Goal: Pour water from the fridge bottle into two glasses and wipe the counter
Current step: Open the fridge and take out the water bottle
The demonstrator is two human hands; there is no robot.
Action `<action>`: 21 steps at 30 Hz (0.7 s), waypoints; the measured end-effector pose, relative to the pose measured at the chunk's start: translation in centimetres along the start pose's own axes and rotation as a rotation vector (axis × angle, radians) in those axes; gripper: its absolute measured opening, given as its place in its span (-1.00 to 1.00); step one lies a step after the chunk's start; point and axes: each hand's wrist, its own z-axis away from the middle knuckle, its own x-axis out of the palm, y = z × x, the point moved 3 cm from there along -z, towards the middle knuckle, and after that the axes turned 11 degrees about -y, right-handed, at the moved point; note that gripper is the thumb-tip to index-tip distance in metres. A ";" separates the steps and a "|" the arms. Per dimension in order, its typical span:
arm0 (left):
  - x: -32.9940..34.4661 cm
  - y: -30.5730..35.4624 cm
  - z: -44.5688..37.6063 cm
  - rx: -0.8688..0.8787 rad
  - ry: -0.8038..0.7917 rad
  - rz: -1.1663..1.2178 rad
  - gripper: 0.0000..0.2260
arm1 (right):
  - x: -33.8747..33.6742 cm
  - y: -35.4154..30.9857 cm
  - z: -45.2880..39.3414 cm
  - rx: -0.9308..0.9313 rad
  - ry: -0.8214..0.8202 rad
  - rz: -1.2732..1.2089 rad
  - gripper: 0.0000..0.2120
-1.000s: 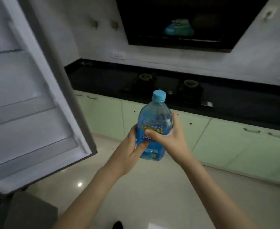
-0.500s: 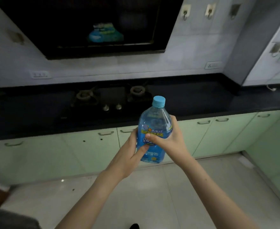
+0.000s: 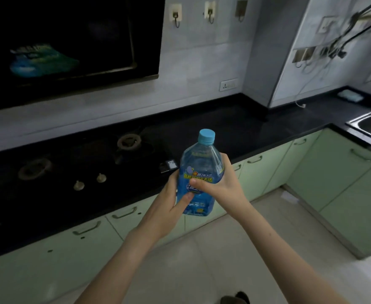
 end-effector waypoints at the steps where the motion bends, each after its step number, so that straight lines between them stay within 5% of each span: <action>1: 0.5 0.1 -1.6 -0.001 -0.005 0.010 -0.54 | -1.5 0.4 -0.8 0.002 0.002 0.002 -0.41; 13: 8.1 2.9 -21.8 -0.047 0.102 0.154 -0.54 | -20.8 3.4 -13.6 0.008 -0.166 0.057 -0.37; 21: 8.5 3.7 -32.1 -0.066 0.172 0.179 -0.57 | -27.9 5.4 -22.8 -0.005 -0.247 0.039 -0.31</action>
